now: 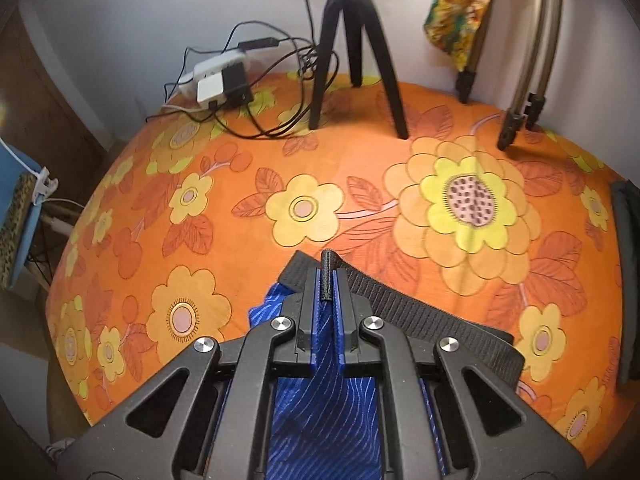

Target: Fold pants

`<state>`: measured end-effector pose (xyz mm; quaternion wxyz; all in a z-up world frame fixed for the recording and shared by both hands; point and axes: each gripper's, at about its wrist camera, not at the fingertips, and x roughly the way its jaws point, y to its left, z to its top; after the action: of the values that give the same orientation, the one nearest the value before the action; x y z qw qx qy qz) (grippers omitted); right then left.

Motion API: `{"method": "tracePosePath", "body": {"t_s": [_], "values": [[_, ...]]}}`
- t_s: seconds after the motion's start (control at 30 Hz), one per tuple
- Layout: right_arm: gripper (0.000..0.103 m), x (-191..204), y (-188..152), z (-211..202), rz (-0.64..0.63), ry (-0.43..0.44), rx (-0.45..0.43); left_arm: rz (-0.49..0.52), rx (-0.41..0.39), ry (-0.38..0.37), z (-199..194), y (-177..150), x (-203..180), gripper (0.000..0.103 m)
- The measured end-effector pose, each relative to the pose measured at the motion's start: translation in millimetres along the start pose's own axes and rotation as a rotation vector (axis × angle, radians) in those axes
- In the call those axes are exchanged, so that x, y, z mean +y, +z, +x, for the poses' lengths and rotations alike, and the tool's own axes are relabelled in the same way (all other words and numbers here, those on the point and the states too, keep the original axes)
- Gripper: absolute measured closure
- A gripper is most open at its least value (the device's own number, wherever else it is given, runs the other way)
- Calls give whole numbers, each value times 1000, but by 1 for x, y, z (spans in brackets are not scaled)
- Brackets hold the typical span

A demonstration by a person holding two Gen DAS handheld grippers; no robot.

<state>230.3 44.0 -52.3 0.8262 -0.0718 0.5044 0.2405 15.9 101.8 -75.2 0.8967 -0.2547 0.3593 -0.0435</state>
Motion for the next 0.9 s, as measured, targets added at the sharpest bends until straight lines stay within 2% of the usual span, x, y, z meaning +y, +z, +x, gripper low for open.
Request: {"method": "tracePosePath", "body": {"t_s": [0.07, 0.17, 0.2, 0.23, 0.7, 0.77, 0.8, 0.9], "values": [[96, 0, 0, 3, -1, -4, 3, 20, 20, 2, 7, 0, -2, 97], [96, -6, -1, 5, 9, -3, 7, 57, 54, 6, 19, -3, -9, 78], [96, -9, -1, 5, 14, 0, 7, 72, 61, 14, 22, -4, -12, 74], [96, -10, -1, 5, 17, 1, 7, 87, 70, 19, 25, -5, -14, 74], [96, -26, -4, -2, 55, 52, -15, 182, 108, 101, 55, -8, -30, 75], [96, -28, -4, -4, 59, 55, -19, 196, 106, 106, 56, -10, -33, 87], [96, -29, -4, -4, 60, 56, -20, 202, 99, 113, 56, -11, -34, 96], [96, -30, -5, -6, 64, 58, -21, 189, 69, 108, 50, -10, -32, 99]]}}
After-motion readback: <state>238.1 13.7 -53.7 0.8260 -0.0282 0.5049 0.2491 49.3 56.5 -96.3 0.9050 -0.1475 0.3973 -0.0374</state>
